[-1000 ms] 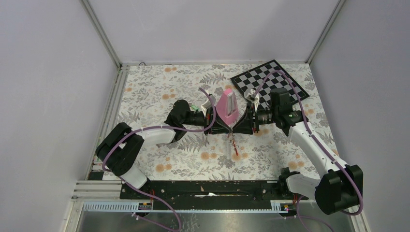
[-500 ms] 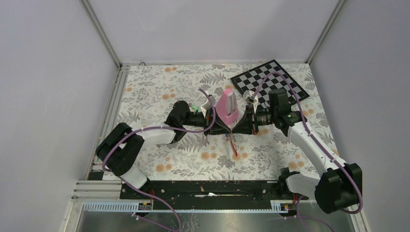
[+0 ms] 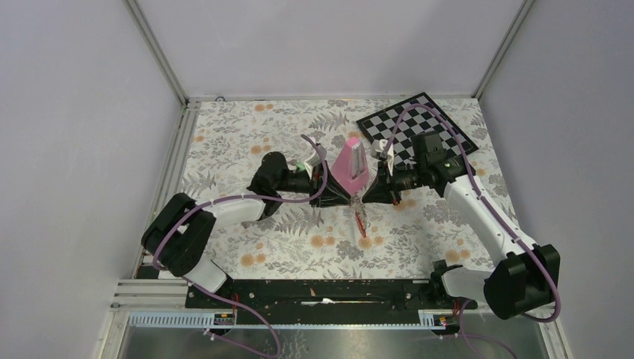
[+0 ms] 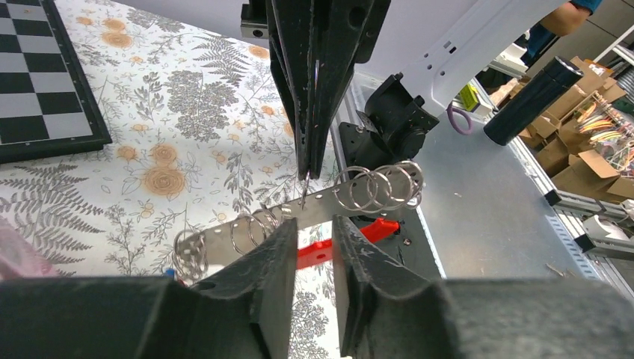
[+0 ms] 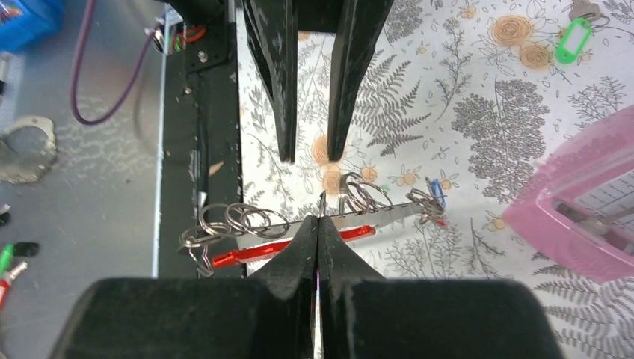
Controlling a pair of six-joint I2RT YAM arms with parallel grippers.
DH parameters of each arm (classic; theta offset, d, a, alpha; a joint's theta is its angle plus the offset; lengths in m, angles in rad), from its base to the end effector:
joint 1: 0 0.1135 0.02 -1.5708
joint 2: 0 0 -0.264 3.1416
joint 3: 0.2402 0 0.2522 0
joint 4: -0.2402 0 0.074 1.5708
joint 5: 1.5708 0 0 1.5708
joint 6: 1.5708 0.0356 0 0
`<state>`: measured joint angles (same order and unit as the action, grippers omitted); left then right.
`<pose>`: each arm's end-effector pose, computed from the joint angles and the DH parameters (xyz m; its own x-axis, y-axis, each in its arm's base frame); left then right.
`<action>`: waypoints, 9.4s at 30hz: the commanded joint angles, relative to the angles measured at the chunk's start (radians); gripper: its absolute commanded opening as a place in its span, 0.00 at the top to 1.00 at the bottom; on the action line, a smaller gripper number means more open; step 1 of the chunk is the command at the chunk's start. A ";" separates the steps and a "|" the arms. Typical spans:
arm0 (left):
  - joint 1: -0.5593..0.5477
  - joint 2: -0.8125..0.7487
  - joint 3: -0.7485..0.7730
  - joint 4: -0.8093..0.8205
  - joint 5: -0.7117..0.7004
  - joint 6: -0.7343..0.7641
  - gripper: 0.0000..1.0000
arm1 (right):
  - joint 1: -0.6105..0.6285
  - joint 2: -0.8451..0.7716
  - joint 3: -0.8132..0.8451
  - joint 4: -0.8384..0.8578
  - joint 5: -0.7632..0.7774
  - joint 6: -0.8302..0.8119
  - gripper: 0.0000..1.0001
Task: Put the keys on the keyring
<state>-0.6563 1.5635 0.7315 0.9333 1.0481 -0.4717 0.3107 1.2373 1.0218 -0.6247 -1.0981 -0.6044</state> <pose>0.2337 -0.2189 0.2461 -0.3774 0.0043 -0.9260 0.9161 -0.1443 -0.3740 0.2244 0.1054 0.3020 -0.1829 -0.3305 -0.9259 -0.9830 0.0779 0.1664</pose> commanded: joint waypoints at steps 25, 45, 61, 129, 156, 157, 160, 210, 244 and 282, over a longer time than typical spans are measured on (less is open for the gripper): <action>0.021 -0.056 0.357 -0.679 0.153 0.438 0.75 | 0.128 -0.069 0.197 -0.125 0.289 -0.128 1.00; -0.022 -0.041 0.163 -0.094 0.269 0.048 0.90 | 0.098 -0.062 0.142 0.011 0.240 0.026 1.00; -0.002 -0.103 0.417 -1.069 0.020 0.801 0.86 | -0.003 -0.067 0.036 0.109 -0.170 0.122 1.00; 0.004 -0.166 0.581 -1.467 -0.082 0.941 0.66 | -0.019 -0.064 0.158 0.355 -0.468 0.573 1.00; 0.007 -0.155 0.715 -1.564 -0.012 0.965 0.64 | -0.020 -0.113 0.146 0.080 -0.092 0.270 1.00; 0.007 -0.151 0.724 -1.564 0.016 0.956 0.64 | -0.021 -0.114 0.136 0.088 -0.095 0.273 1.00; -0.002 -0.143 0.734 -1.565 0.088 0.951 0.64 | -0.025 -0.114 0.115 0.118 -0.104 0.300 1.00; -0.122 -0.100 0.795 -1.585 -0.033 1.032 0.85 | -0.048 -0.101 0.052 0.188 -0.121 0.349 1.00; -0.112 -0.111 0.708 -1.400 -0.091 0.804 1.00 | -0.049 -0.135 0.142 -0.016 -0.076 0.136 0.54; -0.111 -0.075 0.518 -1.063 -0.070 0.444 1.00 | -0.050 -0.118 -0.030 0.163 -0.077 0.249 0.77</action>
<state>-0.7692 1.5066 1.2579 -0.2070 0.9428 -0.0269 0.2661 1.1172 0.9974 -0.5011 -1.1690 -0.3664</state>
